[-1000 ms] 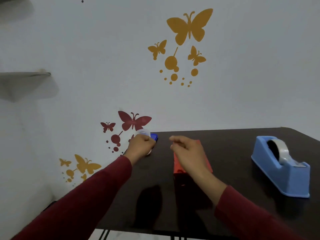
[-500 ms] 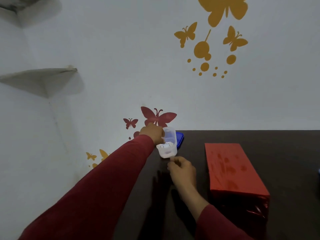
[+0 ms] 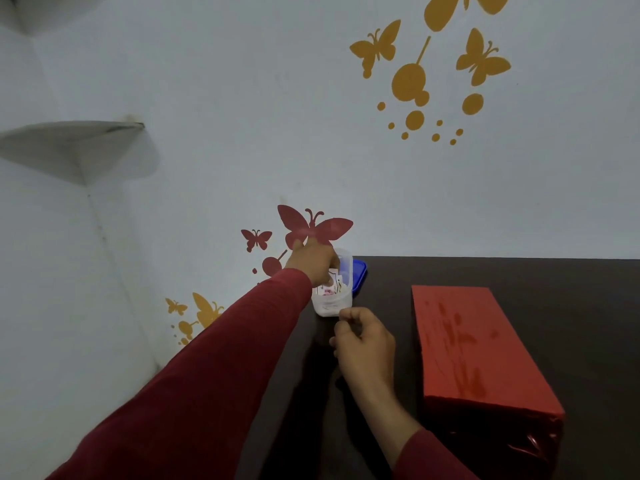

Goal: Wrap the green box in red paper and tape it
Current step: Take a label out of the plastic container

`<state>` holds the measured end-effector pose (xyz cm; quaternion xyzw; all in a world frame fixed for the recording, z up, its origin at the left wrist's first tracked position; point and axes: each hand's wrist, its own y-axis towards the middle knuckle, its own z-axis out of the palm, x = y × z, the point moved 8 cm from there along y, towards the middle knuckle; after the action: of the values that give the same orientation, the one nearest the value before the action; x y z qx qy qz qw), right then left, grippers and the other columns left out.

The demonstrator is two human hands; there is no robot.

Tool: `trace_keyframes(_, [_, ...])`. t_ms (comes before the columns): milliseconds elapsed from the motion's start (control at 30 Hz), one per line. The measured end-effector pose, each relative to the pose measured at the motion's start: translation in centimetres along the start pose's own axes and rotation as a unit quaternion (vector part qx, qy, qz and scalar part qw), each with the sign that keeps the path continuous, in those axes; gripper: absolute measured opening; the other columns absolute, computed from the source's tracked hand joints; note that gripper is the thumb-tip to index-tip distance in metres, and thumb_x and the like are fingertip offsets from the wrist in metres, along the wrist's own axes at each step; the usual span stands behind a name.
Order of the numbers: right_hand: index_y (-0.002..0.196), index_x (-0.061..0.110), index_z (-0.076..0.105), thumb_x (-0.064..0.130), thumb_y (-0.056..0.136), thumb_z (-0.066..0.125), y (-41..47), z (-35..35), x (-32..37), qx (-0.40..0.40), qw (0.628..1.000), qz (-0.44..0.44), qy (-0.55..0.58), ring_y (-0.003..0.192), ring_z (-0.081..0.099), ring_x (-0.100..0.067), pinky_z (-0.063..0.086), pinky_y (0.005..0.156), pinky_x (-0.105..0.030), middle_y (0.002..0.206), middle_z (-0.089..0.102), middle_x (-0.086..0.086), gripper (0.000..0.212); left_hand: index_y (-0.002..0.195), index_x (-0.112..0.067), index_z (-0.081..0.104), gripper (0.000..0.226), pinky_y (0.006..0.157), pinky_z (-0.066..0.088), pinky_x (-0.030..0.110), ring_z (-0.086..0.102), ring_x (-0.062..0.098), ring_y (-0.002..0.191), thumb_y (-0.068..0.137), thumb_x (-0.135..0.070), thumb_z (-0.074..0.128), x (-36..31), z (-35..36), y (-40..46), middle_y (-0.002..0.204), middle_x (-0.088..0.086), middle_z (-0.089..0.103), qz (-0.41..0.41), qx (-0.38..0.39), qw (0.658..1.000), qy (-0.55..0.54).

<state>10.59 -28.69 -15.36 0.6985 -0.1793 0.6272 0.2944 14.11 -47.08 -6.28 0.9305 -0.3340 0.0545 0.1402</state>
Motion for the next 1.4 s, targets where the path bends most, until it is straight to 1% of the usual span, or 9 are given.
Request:
trace_keyframes(233, [0.095,0.035,0.066,0.014,0.09,0.063,-0.1,-0.4,0.4,-0.021,0.999,-0.027,0.008,0.093,0.07,-0.017,0.059,0.088,-0.044,0.098,0.072,0.003,0.023,0.113,-0.033,0.076,0.023,0.099,0.038,0.041,0.056,0.024,0.117,0.097,-0.021,0.066,0.4,-2.4,-1.1,0.116,-0.006,0.073,0.002,-0.095,0.995,-0.041])
trace_keyframes(333, [0.118,0.026,0.067,0.014,0.095,0.064,-0.2,-1.1,1.4,-0.037,0.998,-0.055,0.0,0.106,0.064,-0.011,0.054,0.084,-0.021,0.118,0.065,0.009,0.026,0.104,-0.033,0.076,0.025,0.092,0.054,0.041,0.061,0.019,0.104,0.096,-0.012,0.066,0.8,-5.5,-3.8,0.115,-0.007,0.07,0.015,-0.204,0.971,-0.123])
trace_keyframes(433, [0.133,0.027,0.061,0.017,0.097,0.065,-0.7,-1.8,2.7,-0.056,0.993,-0.099,0.018,0.112,0.061,-0.007,0.051,0.079,-0.013,0.127,0.056,0.014,0.038,0.101,-0.021,0.074,0.019,0.094,0.048,0.019,0.057,0.011,0.106,0.099,-0.008,0.061,-0.2,-7.5,-9.6,0.127,-0.001,0.051,0.052,-0.234,0.939,-0.248])
trace_keyframes(500, [0.128,0.031,0.064,0.023,0.1,0.063,-1.3,-2.2,3.5,-0.055,0.99,-0.116,0.065,0.106,0.062,0.001,0.049,0.077,-0.009,0.123,0.059,0.016,0.03,0.098,-0.021,0.075,0.024,0.092,0.04,0.005,0.054,0.003,0.109,0.099,-0.002,0.061,-0.9,-7.2,-14.1,0.126,-0.003,0.048,0.061,-0.239,0.921,-0.301])
trace_keyframes(600, [0.105,0.042,0.071,0.031,0.102,0.06,-2.2,-1.5,3.7,0.009,0.987,-0.11,0.118,0.096,0.067,0.005,0.053,0.082,-0.014,0.106,0.072,0.017,0.015,0.099,-0.023,0.077,0.035,0.093,0.048,0.01,0.061,0.008,0.111,0.091,0.009,0.065,-0.9,-4.8,-18.9,0.118,-0.004,0.061,0.025,-0.241,0.891,-0.383])
trace_keyframes(700, [0.091,0.043,0.074,0.024,0.099,0.068,-2.9,-0.9,3.1,0.05,0.988,-0.117,0.092,0.089,0.071,-0.001,0.057,0.08,-0.023,0.093,0.077,0.014,0.022,0.125,-0.024,0.07,0.039,0.095,0.058,0.026,0.071,0.009,0.108,0.095,0.001,0.066,-1.0,-1.5,-21.4,0.113,-0.003,0.076,-0.069,-0.196,0.789,-0.578])
trace_keyframes(800, [0.093,0.038,0.076,0.012,0.095,0.072,-3.8,-0.5,2.7,0.09,0.987,-0.117,0.065,0.09,0.07,0.003,0.053,0.077,-0.011,0.095,0.078,0.013,0.026,0.124,-0.021,0.07,0.026,0.092,0.059,0.033,0.074,0.018,0.107,0.1,-0.016,0.065,-2.1,1.3,-23.5,0.113,0.004,0.078,-0.178,-0.149,0.584,-0.778])
trace_keyframes(867, [0.096,0.035,0.075,0.005,0.094,0.072,-4.2,-0.3,2.8,0.111,0.985,-0.12,0.063,0.094,0.069,0.006,0.051,0.077,-0.007,0.099,0.077,0.014,0.03,0.114,-0.016,0.077,0.019,0.091,0.058,0.034,0.075,0.021,0.104,0.099,-0.022,0.066,-2.4,1.7,-24.0,0.111,0.008,0.078,-0.197,-0.142,0.535,-0.809])
trace_keyframes(1400, [0.1,0.028,0.079,0.006,0.094,0.072,-4.1,0.0,2.8,0.112,0.974,-0.184,0.063,0.101,0.071,-0.005,0.055,0.088,-0.017,0.104,0.076,0.01,0.025,0.11,-0.005,0.078,0.025,0.079,0.058,0.025,0.076,0.025,0.101,0.087,-0.014,0.076,-2.1,2.5,-23.9,0.107,0.015,0.078,-0.166,-0.104,0.5,-0.843])
